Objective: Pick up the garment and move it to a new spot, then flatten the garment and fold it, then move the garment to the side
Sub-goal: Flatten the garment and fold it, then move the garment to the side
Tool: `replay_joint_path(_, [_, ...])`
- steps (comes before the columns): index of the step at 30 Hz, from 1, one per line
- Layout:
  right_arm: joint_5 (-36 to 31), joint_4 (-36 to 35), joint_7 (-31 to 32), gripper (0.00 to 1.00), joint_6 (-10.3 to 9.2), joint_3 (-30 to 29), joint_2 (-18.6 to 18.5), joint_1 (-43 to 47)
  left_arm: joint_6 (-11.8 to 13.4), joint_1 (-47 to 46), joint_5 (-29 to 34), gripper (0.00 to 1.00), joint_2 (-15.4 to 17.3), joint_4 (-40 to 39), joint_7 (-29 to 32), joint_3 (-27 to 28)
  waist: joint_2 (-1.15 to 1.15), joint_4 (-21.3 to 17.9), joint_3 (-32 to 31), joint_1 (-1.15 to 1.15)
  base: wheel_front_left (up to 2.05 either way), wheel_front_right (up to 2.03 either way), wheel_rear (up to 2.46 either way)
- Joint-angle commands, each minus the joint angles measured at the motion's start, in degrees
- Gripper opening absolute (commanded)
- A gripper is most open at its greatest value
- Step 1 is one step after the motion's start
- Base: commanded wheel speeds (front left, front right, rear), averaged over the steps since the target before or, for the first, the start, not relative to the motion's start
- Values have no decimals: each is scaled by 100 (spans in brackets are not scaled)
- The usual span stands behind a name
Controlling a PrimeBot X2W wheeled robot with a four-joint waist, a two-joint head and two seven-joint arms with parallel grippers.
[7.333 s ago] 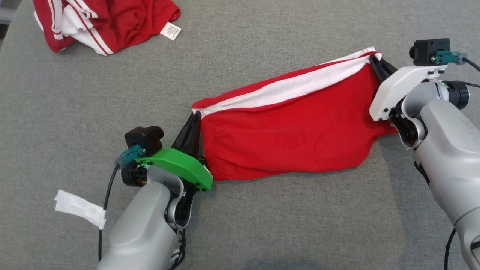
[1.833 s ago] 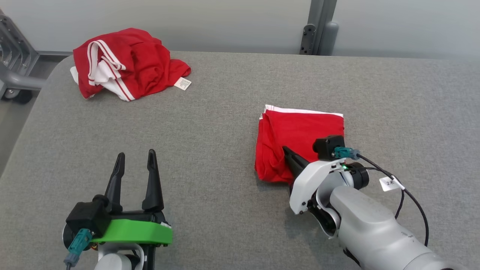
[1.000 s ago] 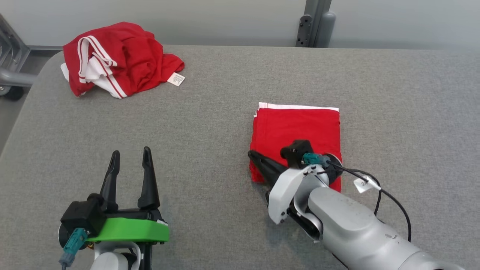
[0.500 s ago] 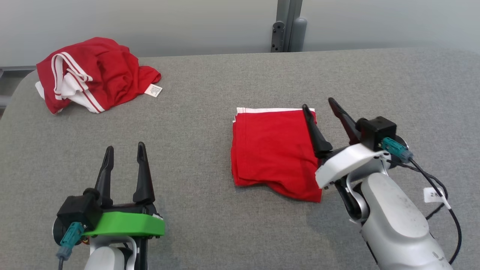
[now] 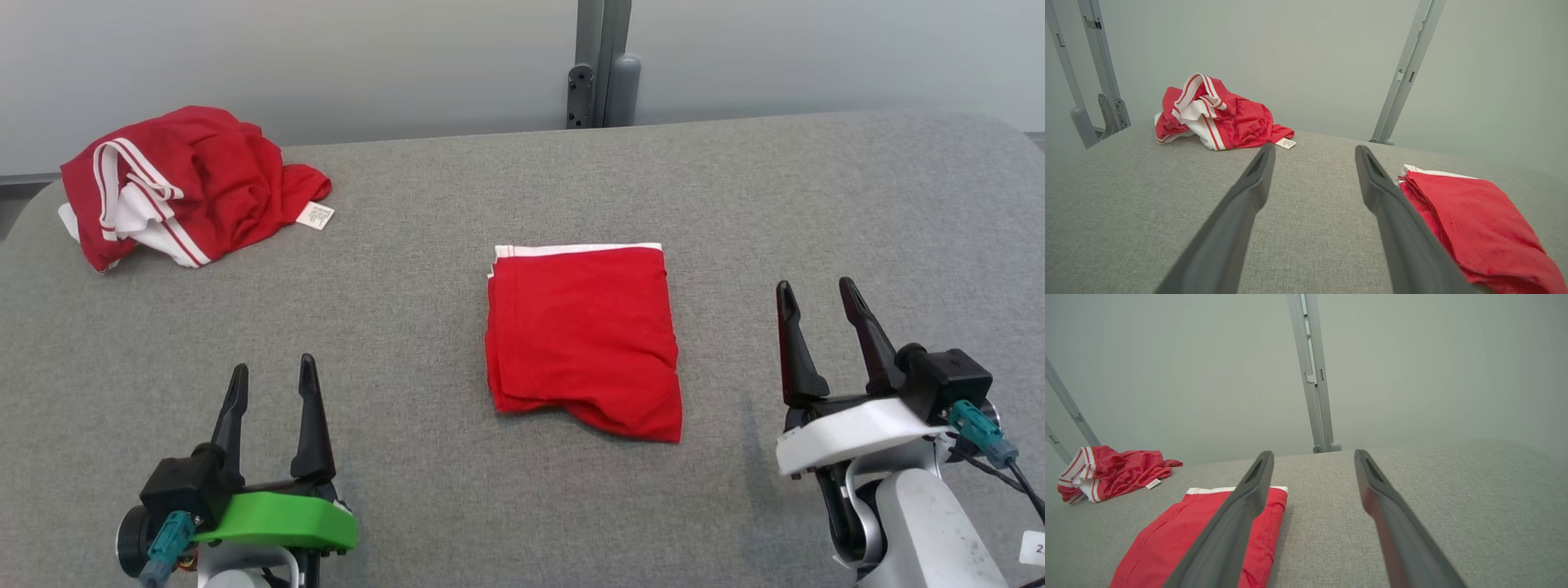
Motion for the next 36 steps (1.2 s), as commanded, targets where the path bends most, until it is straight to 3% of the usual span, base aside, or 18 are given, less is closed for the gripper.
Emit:
replay_joint_path(1, [43, -98, -18, 100, 0, 28, -1, 113, 24, 81, 0, 100, 4, 14, -2, 31, 0, -24, -23, 0, 0, 0, 0])
replay_joint_path(30, [139, 39, -18, 100, 0, 74, -2, 178, 44, 133, -39, 100, 2, 172, -2, -94, 0, -4, -209, 0, 0, 0, 0])
replay_joint_path(33, [99, 316, 289, 100, 0, 49, 2, -65, 43, 111, -39, 100, 2, 167, -2, -114, 0, 28, -200, 0, 0, 0, 0])
replay_joint_path(36, [127, 621, 930, 100, 0, 154, -238, -382, 38, 70, -48, 100, 2, 158, -1, -144, 0, 81, -158, 0, 0, 0, 0])
